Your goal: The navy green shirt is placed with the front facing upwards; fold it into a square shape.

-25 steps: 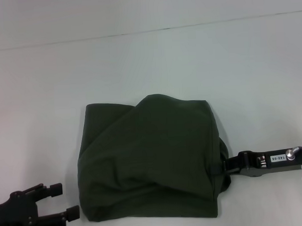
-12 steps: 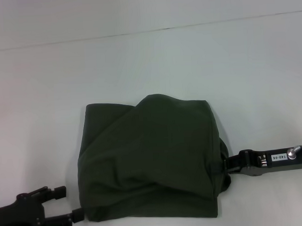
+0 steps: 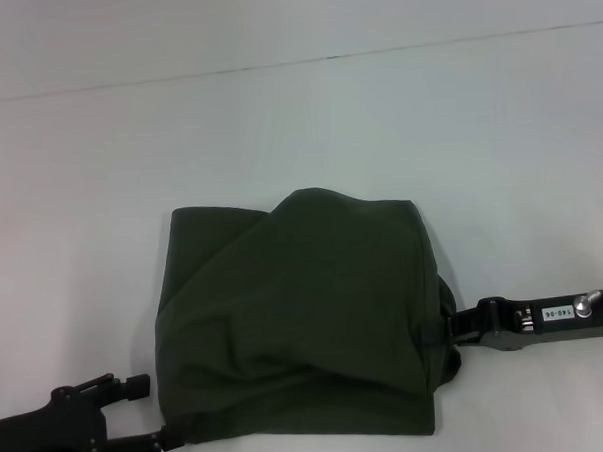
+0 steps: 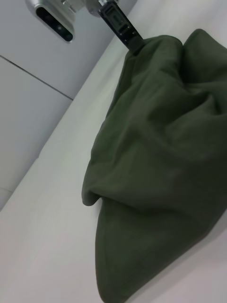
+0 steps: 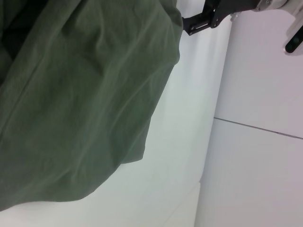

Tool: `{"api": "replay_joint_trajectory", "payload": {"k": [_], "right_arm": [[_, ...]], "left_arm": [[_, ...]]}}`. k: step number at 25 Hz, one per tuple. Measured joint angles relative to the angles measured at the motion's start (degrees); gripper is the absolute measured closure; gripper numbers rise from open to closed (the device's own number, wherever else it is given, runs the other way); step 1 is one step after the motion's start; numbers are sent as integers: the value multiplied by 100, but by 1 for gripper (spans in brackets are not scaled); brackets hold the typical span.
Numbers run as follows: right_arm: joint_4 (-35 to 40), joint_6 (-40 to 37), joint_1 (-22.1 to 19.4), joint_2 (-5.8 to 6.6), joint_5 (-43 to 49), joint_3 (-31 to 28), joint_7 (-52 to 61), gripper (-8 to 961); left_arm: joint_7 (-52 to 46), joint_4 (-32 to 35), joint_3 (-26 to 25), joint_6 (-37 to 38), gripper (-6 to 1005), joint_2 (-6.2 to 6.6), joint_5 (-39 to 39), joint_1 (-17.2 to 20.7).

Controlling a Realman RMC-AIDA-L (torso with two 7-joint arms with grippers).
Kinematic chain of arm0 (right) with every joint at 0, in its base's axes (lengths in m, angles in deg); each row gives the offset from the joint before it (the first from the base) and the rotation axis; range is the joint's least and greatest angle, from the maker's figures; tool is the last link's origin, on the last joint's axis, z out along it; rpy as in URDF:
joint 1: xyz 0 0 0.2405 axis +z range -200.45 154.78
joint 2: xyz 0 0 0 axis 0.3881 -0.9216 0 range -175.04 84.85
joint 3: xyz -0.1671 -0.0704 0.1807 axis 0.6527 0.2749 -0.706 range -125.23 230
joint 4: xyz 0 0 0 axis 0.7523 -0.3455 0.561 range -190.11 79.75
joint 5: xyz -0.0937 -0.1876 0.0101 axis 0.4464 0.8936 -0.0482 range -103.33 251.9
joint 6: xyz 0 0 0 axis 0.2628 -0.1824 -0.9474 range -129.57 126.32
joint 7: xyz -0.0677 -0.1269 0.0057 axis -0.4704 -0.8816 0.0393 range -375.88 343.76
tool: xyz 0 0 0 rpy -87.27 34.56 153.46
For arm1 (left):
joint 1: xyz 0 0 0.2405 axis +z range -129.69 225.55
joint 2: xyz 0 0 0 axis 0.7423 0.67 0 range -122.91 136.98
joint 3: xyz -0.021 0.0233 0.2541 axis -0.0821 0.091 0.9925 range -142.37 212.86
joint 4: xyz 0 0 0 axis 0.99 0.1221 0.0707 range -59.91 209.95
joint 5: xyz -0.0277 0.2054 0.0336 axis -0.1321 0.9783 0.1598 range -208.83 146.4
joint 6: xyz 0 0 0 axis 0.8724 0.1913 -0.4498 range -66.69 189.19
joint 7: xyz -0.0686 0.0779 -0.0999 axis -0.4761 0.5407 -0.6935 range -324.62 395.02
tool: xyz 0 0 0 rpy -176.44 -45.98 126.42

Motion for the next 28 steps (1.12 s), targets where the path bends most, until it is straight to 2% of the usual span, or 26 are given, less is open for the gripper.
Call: {"api": "replay_joint_trajectory", "payload": {"k": [14, 28], "right_arm": [[0, 0, 0, -2, 0, -19, -1, 931], [0, 1, 0, -27, 0, -33, 28, 932]], "left_arm": [[71, -94, 48, -352, 121, -28, 13, -43], [83, -160, 269, -392, 125, -28, 12, -88]]}}
